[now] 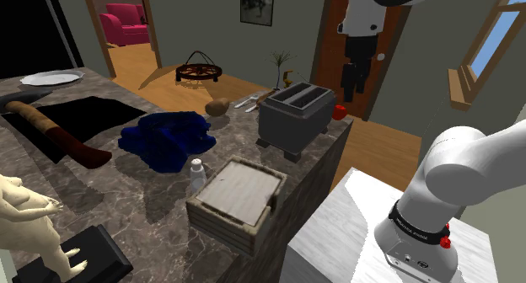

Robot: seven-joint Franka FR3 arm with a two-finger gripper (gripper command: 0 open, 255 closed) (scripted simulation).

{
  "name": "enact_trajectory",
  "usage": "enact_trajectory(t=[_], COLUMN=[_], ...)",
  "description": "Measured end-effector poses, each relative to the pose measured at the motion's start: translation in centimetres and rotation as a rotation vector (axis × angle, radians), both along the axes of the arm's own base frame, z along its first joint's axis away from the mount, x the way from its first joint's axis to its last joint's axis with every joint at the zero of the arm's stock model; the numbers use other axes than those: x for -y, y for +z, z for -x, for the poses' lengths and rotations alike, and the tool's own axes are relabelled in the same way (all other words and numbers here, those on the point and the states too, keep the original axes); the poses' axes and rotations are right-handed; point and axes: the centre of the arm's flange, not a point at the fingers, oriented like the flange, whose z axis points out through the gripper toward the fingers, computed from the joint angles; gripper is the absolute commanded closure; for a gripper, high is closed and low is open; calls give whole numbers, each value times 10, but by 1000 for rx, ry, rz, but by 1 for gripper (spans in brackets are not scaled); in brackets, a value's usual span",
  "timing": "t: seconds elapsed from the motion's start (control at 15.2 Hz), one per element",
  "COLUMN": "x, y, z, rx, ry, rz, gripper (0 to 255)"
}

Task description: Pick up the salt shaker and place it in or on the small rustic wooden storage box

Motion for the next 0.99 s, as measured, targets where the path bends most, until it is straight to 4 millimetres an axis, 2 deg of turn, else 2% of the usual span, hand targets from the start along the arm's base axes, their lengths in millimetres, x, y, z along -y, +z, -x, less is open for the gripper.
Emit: enact_trajectory(t=[0.13, 0.33, 0.53, 0.59, 0.99], x=[-6, -30, -60, -67, -134], y=[-3, -15, -24, -33, -59], z=[-2, -18, -35, -42, -84], rx=[-1, -4, -8, -10, -17], ry=[-4, -27, -54, -64, -119], rz=[0, -4, -8, -9, -18], gripper=[0, 0, 0, 0, 0])
